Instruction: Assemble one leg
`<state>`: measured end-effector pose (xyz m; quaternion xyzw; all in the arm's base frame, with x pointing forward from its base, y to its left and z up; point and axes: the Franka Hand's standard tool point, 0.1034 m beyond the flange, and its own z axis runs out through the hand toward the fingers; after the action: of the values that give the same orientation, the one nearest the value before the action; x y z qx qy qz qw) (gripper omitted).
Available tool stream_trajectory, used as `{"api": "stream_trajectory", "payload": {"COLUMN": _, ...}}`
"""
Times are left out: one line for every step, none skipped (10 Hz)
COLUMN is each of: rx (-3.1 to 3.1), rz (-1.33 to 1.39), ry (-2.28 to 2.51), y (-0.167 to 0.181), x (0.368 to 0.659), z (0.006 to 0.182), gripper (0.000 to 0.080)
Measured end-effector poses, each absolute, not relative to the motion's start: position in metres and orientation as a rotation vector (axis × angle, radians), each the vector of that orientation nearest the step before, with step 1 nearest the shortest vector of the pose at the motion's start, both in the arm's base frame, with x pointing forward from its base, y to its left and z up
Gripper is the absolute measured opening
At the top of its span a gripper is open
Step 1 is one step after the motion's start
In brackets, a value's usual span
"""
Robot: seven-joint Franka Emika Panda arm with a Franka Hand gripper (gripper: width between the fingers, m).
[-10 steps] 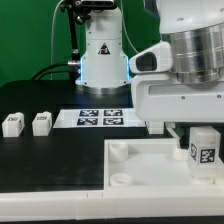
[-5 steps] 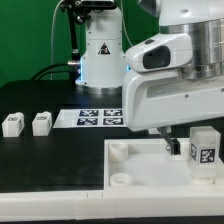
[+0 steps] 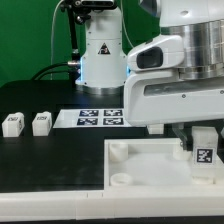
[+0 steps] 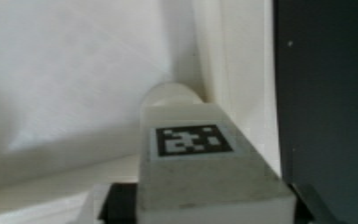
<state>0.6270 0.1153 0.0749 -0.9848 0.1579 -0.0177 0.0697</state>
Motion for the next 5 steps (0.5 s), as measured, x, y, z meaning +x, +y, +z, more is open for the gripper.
{"api": "stream_trajectory", "payload": {"rx": -2.934, "rz": -0.043, "ry": 0.626, "y": 0.1148, "x": 0.6271, "z": 0.0749, "gripper": 0.0294}}
{"api": "stream_trajectory", "payload": {"rx": -2.868, "rz": -0.028, "ry": 0.87, "y": 0.1145, "x": 0.6277, "z": 0.075, "gripper": 0.0294}}
{"api": "stream_trajectory", "payload": {"rx": -2.744, "rz": -0.013, "ry": 1.192, "y": 0.1134, "x": 0.6284, "z": 0.074, "gripper": 0.0294}}
{"api": "stream_trajectory", "payload": {"rx": -2.577, "rz": 0.009, "ry": 1.498, "y": 0.1115, "x": 0.6286, "z": 0.0732, "gripper": 0.0294}}
{"api": "stream_trajectory", "payload": {"rx": -2.415, "rz": 0.046, "ry": 1.712, "y": 0.1103, "x": 0.6288, "z": 0.0729, "gripper": 0.0294}}
